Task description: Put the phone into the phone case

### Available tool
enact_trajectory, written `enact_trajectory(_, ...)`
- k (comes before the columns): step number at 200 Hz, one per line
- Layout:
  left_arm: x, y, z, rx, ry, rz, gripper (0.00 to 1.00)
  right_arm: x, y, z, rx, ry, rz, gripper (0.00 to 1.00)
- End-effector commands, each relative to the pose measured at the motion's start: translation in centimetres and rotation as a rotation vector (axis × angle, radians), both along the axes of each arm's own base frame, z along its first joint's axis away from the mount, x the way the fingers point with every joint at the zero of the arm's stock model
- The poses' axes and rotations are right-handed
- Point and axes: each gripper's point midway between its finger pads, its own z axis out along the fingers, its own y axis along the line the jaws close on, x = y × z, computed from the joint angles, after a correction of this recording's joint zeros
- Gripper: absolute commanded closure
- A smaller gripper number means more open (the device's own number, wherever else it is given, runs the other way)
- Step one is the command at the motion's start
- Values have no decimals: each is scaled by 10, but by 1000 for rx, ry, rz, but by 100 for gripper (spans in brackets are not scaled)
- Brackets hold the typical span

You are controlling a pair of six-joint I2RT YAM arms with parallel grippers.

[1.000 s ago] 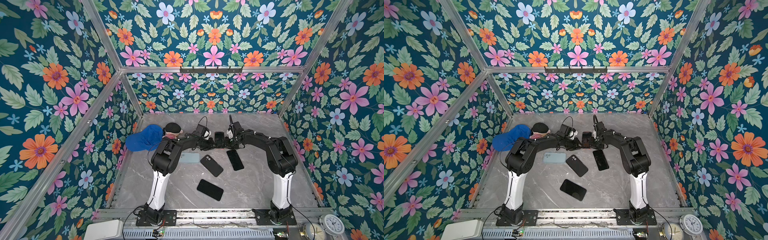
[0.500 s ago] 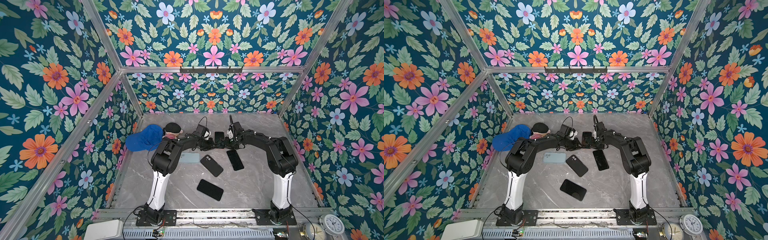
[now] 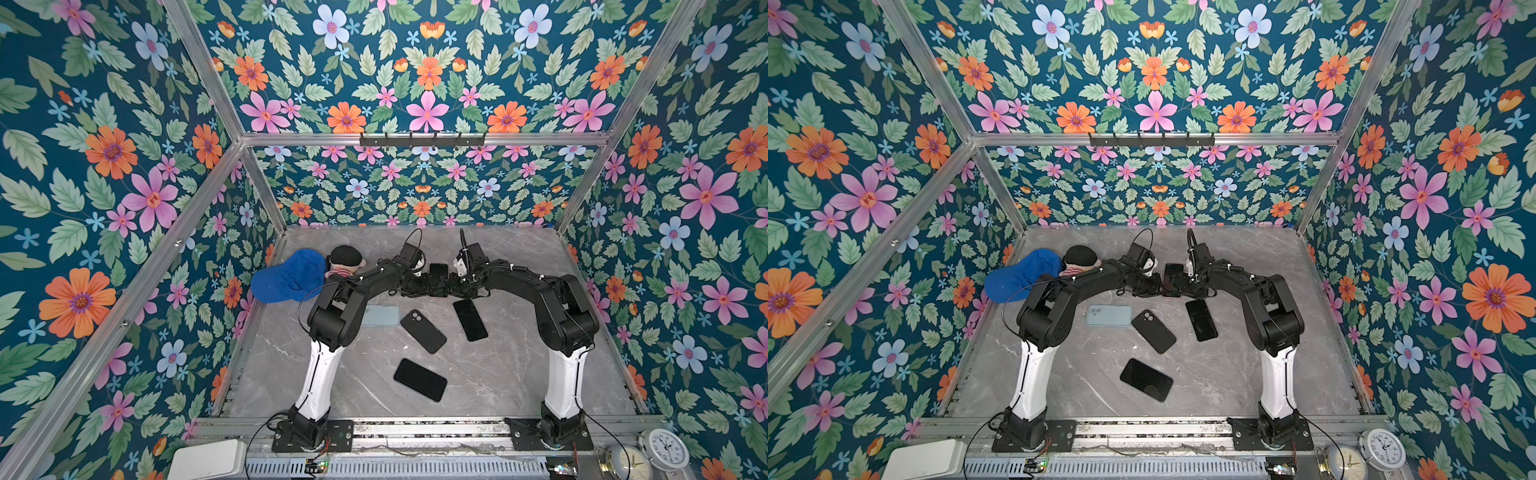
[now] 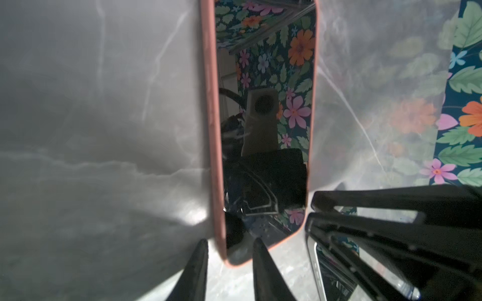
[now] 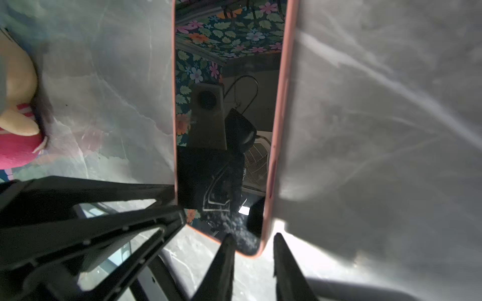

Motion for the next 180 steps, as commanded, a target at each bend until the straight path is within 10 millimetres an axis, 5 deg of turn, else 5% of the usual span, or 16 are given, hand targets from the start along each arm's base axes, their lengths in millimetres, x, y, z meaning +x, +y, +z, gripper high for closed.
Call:
enact_trajectory(1, 13, 7, -1, 56, -44, -8, 66, 12, -2, 5, 15, -29, -14, 68)
enact_trajectory(35, 38, 2, 21, -42, -128, -2, 63, 32, -4, 17, 47, -77, -32, 65)
enact_trajectory(92, 70, -8, 20, -145, -110, 2, 62, 63, -9, 18, 56, -97, -56, 63)
enact_trajectory(180, 76, -5, -2, -51, -60, 1, 64, 76, -2, 7, 76, -76, -50, 62)
